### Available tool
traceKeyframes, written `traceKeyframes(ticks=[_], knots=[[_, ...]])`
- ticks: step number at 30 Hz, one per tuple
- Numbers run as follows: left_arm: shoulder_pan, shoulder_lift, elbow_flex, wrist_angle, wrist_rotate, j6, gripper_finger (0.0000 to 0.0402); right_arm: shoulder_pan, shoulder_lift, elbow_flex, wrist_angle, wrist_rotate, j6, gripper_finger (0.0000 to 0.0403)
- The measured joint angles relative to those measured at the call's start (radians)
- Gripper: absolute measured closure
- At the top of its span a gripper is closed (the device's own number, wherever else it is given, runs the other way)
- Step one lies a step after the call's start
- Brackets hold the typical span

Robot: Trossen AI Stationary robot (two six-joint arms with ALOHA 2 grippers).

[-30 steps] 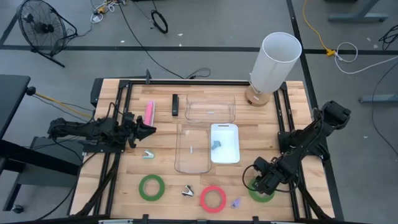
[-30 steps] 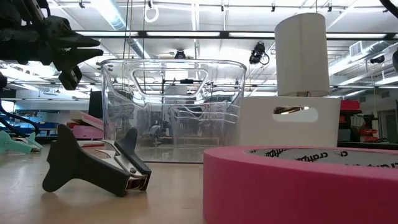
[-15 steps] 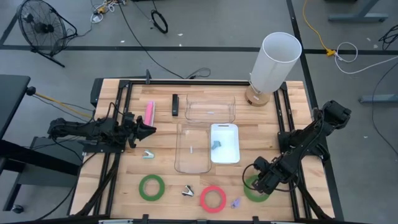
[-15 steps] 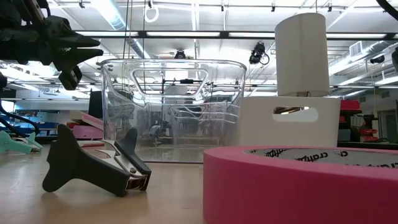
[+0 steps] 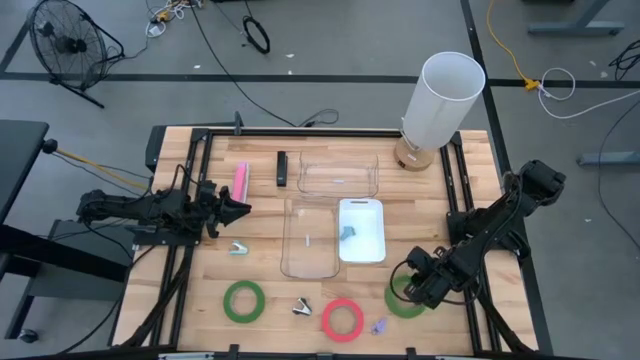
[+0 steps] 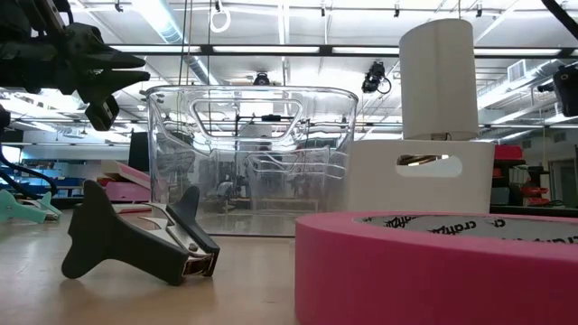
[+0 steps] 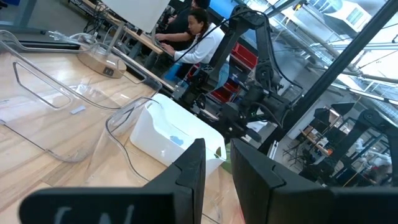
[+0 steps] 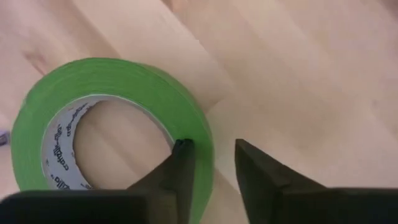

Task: Pick and place Stapler, Stapler remover, tape
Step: Put the right green tape into the top transparent bin

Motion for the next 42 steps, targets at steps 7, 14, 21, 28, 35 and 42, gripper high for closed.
traceKeyframes(ticks=[7,14,21,28,35,42], knots=[[0.000,0.000,0.000,0.000,0.000,0.000,0.0323,-0.002,-0.005,-0.001,0.009,0.014,-0.011,0.0241],[0.000,0.000,0.000,0.000,0.000,0.000,0.0323,-0.039,-0.007,0.001,0.019,-0.035,-0.035,0.0232],[0.000,0.000,0.000,0.000,0.000,0.000,0.0323,-0.107,-0.009,0.003,0.031,-0.090,-0.133,0.0234],[0.000,0.000,0.000,0.000,0.000,0.000,0.0323,-0.172,-0.008,0.003,0.070,-0.180,-0.212,0.0234],[0.000,0.000,0.000,0.000,0.000,0.000,0.0323,-0.209,-0.008,0.003,0.144,-0.265,-0.279,0.0234],[0.000,0.000,0.000,0.000,0.000,0.000,0.0323,-0.203,-0.008,0.003,0.146,-0.288,-0.237,0.0234]])
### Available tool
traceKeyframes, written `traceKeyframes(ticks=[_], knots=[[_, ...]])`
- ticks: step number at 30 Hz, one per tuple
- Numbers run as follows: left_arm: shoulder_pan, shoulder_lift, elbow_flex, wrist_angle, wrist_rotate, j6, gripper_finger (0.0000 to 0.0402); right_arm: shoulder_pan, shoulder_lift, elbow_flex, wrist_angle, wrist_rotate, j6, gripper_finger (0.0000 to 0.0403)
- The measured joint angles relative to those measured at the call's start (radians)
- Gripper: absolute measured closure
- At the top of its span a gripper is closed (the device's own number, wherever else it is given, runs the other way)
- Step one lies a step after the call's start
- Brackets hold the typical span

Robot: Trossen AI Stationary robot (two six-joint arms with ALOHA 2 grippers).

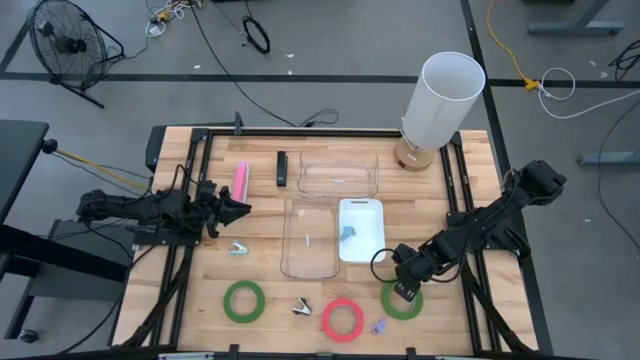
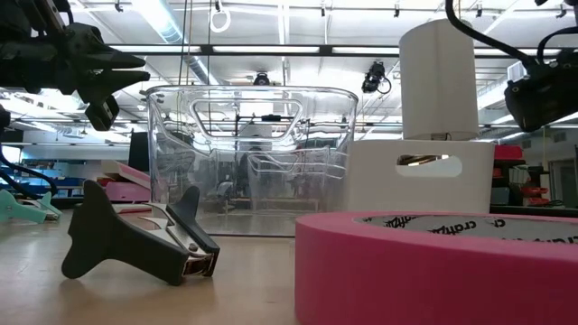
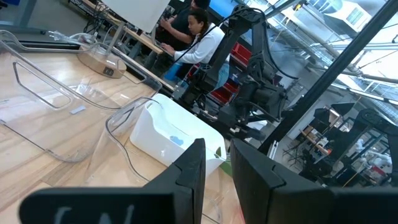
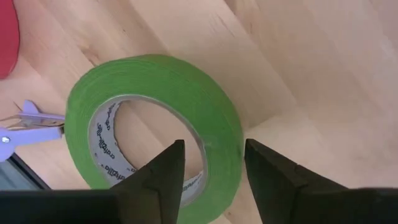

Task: Pick and place Stapler, Stapler remover, tape
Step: Put the right green tape into the top transparent bin

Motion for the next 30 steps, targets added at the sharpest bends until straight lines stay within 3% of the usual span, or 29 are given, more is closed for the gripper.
traceKeyframes(ticks=[14,24,27,30], knots=[[0.000,0.000,0.000,0.000,0.000,0.000,0.0323,0.060,0.005,0.002,0.031,0.101,0.066,0.0234],[0.000,0.000,0.000,0.000,0.000,0.000,0.0323,0.066,0.094,0.003,0.023,0.094,0.036,0.0236],[0.000,0.000,0.000,-0.001,0.000,0.000,0.0323,0.066,0.111,0.008,0.013,0.097,0.035,0.0260],[0.000,0.000,0.000,-0.001,0.000,0.000,0.0323,0.066,0.117,0.007,0.012,0.103,0.003,0.0320]])
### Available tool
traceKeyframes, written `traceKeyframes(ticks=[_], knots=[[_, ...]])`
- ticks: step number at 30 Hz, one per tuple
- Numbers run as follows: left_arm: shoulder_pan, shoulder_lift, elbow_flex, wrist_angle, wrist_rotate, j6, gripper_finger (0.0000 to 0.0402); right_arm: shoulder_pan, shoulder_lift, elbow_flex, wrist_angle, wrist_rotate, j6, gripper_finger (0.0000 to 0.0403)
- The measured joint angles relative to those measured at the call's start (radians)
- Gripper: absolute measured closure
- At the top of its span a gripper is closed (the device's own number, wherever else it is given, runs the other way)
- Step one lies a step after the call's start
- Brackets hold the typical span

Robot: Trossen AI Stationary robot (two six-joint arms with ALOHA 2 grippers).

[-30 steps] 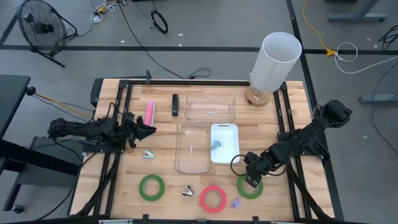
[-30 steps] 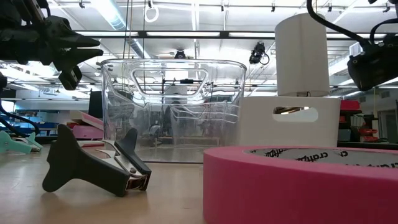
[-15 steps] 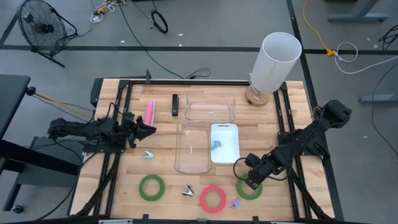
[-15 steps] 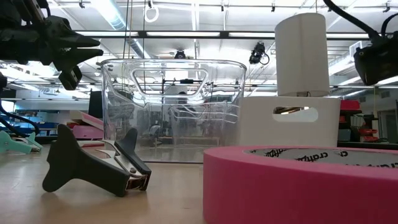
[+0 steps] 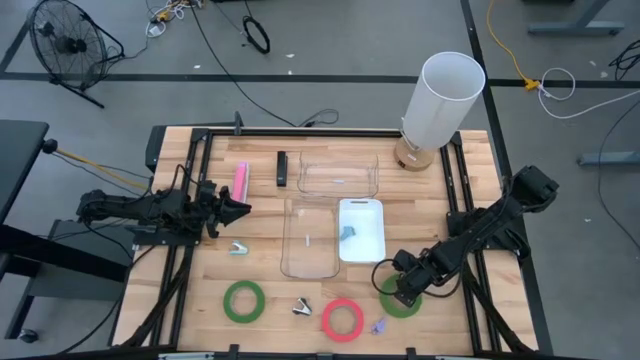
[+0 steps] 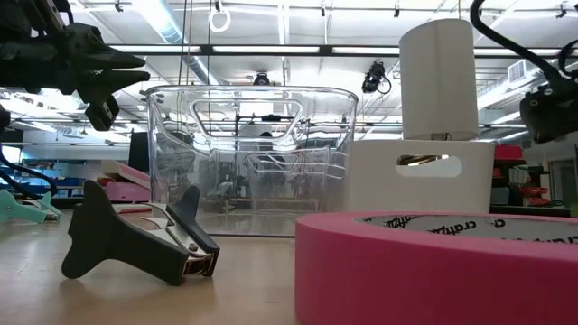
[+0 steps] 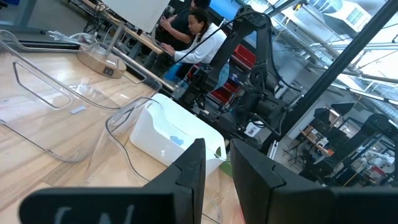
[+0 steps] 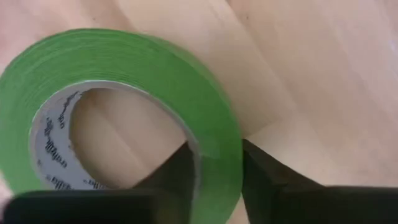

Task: Pick and place Stapler, Stapler remover, tape
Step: Put the right green tape into the top transparent bin

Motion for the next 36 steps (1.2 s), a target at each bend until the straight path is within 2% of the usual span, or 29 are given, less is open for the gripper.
traceKeyframes(ticks=[1,2,7,9,19,23,28,33,36], knots=[[0.000,0.000,0.000,0.000,0.000,0.000,0.0323,0.000,0.000,0.000,-0.001,0.000,-0.018,0.0341],[0.000,0.000,0.000,0.000,0.000,0.000,0.0323,-0.002,-0.003,0.000,-0.001,0.000,-0.041,0.0346],[0.000,0.000,0.000,0.000,0.000,0.000,0.0323,-0.032,-0.038,-0.004,-0.015,-0.015,-0.096,0.0344],[0.000,0.000,0.000,0.000,0.000,0.000,0.0323,-0.054,-0.064,-0.008,-0.058,0.010,-0.122,0.0344],[0.000,0.000,0.000,0.000,0.000,0.000,0.0323,-0.164,-0.280,0.016,-0.235,0.020,-0.218,0.0344],[0.000,0.000,0.000,0.000,0.000,0.000,0.0323,-0.215,-0.341,0.105,-0.359,0.100,-0.288,0.0344],[0.000,0.000,0.000,0.000,0.000,0.001,0.0323,-0.303,-0.348,0.267,-0.486,0.207,-0.420,0.0344],[0.000,0.000,0.000,0.000,0.000,0.002,0.0323,-0.428,-0.349,0.384,-0.463,0.312,-0.590,0.0344],[0.000,0.000,0.000,0.000,0.000,0.007,0.0323,-0.511,-0.332,0.427,-0.424,0.338,-0.714,0.0344]])
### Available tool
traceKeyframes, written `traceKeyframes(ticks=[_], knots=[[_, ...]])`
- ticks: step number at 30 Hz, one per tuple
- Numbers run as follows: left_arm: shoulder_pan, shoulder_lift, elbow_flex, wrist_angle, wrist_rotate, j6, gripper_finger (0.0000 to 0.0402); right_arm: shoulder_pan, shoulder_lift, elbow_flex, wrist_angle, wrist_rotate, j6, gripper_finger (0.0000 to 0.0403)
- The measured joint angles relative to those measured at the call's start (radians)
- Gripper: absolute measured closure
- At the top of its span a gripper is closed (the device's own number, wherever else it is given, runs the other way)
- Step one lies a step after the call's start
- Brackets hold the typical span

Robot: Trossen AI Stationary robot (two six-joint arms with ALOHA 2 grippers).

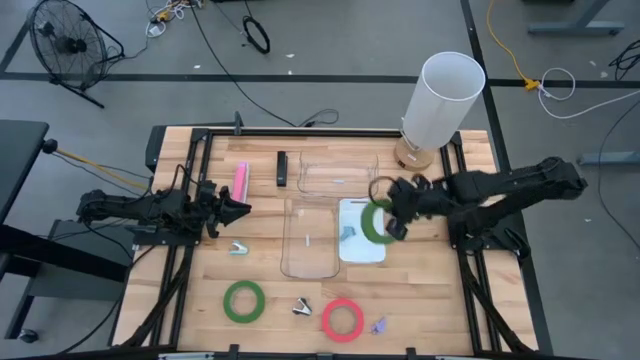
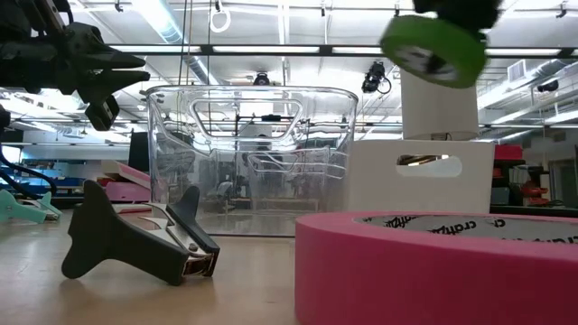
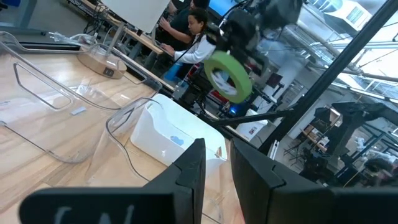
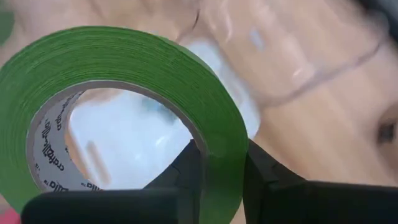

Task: Pick and place Stapler, Stapler remover, tape
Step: Put the right green tape into the top transparent bin

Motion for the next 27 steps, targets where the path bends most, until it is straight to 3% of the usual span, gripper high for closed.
traceKeyframes(ticks=[13,20,27], knots=[[0.000,0.000,0.000,0.000,0.000,0.000,0.0323,-0.352,0.301,0.238,0.188,-0.034,-0.383,0.0344],[0.000,0.000,0.000,0.000,0.000,-0.001,0.0323,-0.482,0.451,0.302,0.206,-0.080,-0.418,0.0344],[0.000,0.000,0.000,0.000,0.000,-0.001,0.0323,-0.514,0.552,0.305,0.205,-0.160,-0.421,0.0344]])
